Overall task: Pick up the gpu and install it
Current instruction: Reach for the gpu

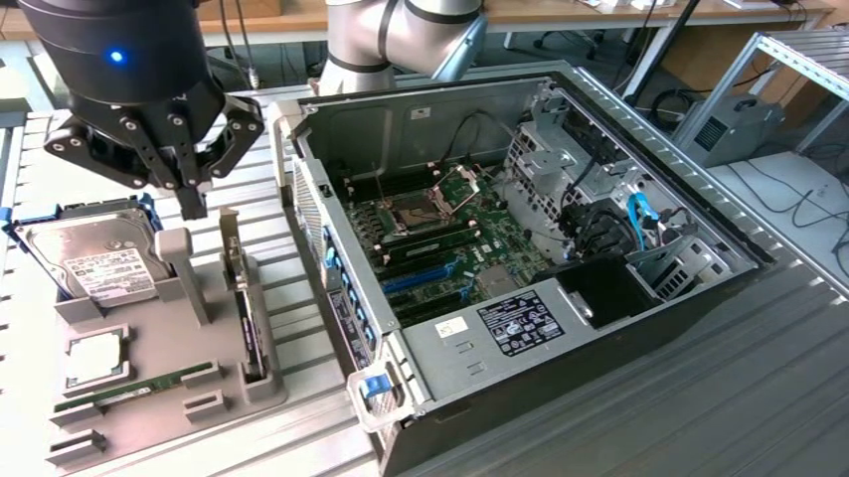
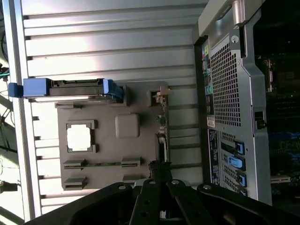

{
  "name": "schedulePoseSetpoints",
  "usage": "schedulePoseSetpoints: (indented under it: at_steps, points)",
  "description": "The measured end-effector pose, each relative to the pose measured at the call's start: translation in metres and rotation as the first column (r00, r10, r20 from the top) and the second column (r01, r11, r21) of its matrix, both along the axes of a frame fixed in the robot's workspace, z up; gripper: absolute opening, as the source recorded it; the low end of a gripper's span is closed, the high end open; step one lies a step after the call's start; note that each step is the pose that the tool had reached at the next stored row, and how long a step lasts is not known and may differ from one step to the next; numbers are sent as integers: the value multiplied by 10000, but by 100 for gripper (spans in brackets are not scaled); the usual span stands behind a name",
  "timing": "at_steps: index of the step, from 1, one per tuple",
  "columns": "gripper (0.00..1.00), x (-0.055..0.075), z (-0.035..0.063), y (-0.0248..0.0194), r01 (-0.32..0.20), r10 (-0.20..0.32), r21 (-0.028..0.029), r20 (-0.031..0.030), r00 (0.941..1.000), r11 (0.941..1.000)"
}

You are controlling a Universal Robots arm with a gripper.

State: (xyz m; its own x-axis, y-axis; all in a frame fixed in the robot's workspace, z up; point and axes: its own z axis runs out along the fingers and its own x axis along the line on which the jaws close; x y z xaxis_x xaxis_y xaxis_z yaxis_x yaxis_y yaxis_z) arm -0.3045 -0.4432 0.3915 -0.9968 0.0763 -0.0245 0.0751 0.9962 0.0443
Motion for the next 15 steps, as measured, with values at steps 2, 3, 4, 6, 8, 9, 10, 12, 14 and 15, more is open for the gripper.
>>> schedulePoseSetpoints:
  at_steps: [2,3,4,6,8,9,10,12,14,15]
  points:
    - [11,-2,0,-8,0,0,0,0,10000,10000]
    - [11,-4,0,-12,0,0,-1,-1,10000,10000]
    - [11,-6,-1,-21,0,0,0,0,10000,10000]
    - [11,-9,-1,-33,0,0,-1,0,10000,10000]
    - [11,-11,-2,-41,0,0,-1,0,10000,10000]
    - [11,-12,-2,-45,0,0,-1,0,10000,10000]
    - [11,-13,-2,-49,0,0,-1,0,10000,10000]
    - [11,-15,-2,-57,0,0,-1,0,10000,10000]
    - [11,-18,-3,-68,-1,1,-1,0,10000,10000]
    - [11,-19,-3,-72,0,0,-2,0,10000,10000]
